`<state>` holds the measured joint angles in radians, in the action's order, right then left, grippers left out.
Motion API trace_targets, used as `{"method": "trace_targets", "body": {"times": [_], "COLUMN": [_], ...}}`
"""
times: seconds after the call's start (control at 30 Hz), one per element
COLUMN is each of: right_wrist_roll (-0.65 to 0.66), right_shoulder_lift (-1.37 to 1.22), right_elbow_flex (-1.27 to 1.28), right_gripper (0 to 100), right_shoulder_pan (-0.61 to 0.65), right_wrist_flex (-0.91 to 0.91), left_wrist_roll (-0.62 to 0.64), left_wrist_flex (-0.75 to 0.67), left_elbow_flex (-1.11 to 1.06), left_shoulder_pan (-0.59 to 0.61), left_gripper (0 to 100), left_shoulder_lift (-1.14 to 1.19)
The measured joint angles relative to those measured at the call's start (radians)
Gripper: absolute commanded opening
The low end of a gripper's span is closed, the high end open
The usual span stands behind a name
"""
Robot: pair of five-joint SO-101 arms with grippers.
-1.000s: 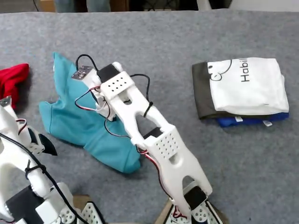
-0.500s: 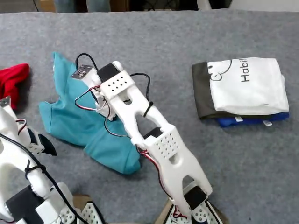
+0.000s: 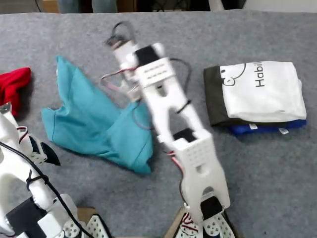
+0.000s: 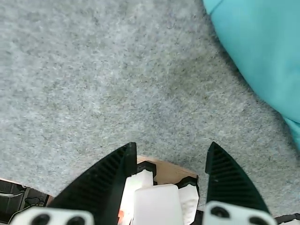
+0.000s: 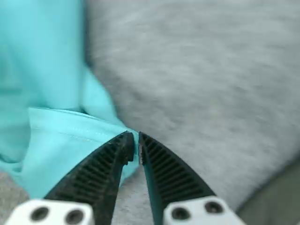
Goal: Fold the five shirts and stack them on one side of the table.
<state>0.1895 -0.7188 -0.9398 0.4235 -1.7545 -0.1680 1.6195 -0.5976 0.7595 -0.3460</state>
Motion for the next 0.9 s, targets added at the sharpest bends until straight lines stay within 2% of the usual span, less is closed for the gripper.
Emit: {"method": "trace_targets", "body": {"times": [0.23, 0.37, 0.53, 0.63, 0.77, 0.83, 0.9], "right_wrist_roll": [-0.015, -0.015, -0.015, -0.006, 0.014, 0.014, 0.0], "right_shoulder_lift": [0.026, -0.069, -0.137, -0.137, -0.141, -0.164, -0.201], "right_elbow_flex": [-0.002, -0.002, -0.029, -0.072, -0.077, -0.078, -0.086], "right_gripper": [1.4, 1.4, 2.5, 13.4, 31.3, 34.0, 32.3], "right_shoulder_pan": [-0.176, -0.199, -0.204, -0.215, -0.21, -0.21, -0.207], "right_wrist_flex": [0.167, 0.259, 0.284, 0.239, 0.196, 0.196, 0.196], "left_wrist_roll": [0.0, 0.009, 0.11, 0.166, 0.229, 0.252, 0.265], "left_wrist_flex": [0.0, -0.003, -0.077, -0.152, -0.216, -0.224, -0.227], "left_elbow_flex": [0.066, 0.137, 0.18, 0.18, 0.18, 0.18, 0.166], "left_shoulder_pan": [-0.026, -0.118, -0.264, -0.336, -0.354, -0.354, -0.354], "left_gripper": [26, 26, 26, 26, 26, 26, 26], "left_shoulder_lift": [0.0, 0.0, 0.0, 0.0, 0.0, 0.0, 0.0]}}
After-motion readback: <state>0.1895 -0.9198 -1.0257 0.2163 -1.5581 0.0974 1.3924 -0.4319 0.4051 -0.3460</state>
